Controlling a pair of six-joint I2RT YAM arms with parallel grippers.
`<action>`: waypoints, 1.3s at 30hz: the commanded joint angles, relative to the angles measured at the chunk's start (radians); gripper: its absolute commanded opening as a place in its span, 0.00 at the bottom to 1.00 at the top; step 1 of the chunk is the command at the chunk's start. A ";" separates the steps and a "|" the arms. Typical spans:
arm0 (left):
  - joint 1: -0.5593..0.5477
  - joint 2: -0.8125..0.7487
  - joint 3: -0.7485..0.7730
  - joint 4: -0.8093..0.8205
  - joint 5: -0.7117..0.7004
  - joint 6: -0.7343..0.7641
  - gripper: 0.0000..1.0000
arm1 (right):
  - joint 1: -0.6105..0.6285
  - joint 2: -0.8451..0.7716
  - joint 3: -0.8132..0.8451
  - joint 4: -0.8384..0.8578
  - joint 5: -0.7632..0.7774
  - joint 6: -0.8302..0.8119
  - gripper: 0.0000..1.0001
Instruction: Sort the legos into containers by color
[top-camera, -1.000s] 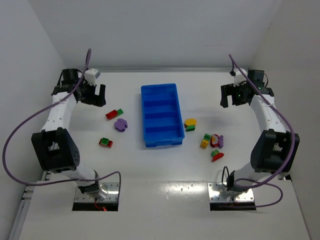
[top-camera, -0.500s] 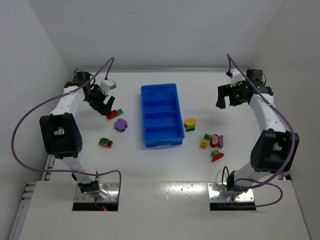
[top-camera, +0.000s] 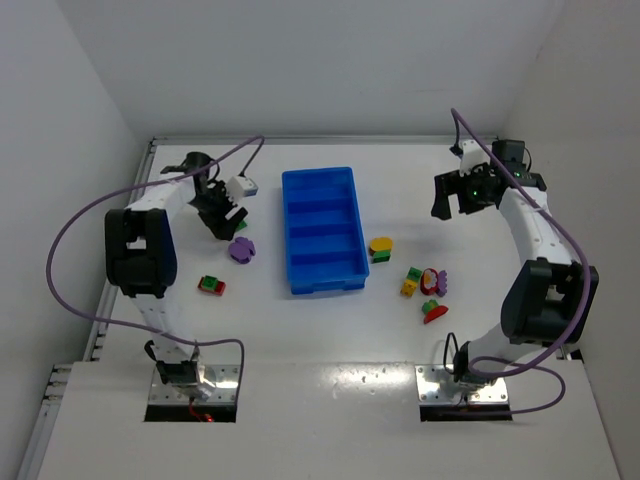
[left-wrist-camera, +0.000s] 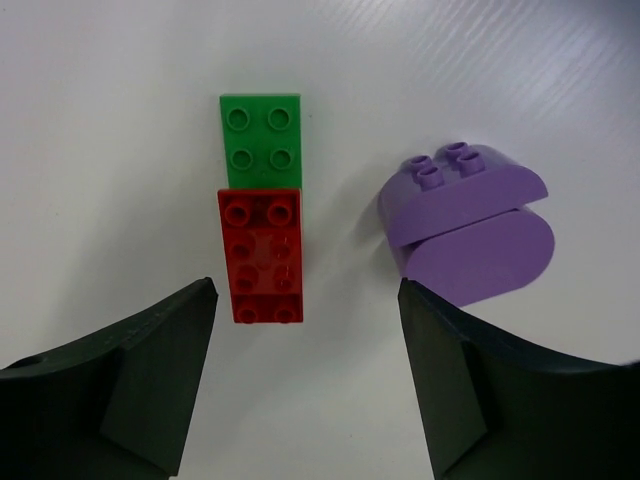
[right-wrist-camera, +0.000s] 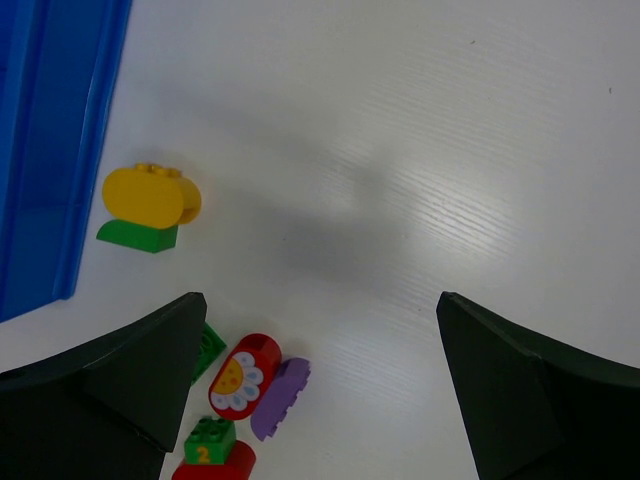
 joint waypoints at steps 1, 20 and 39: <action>-0.011 0.028 0.025 0.067 -0.043 0.033 0.79 | -0.004 0.002 0.024 0.001 -0.026 -0.019 1.00; -0.011 0.086 0.025 0.127 -0.117 0.042 0.46 | -0.004 0.021 0.024 0.001 -0.017 -0.028 1.00; -0.011 -0.122 -0.102 0.118 0.059 0.015 0.01 | 0.005 0.081 0.114 0.010 -0.179 0.107 1.00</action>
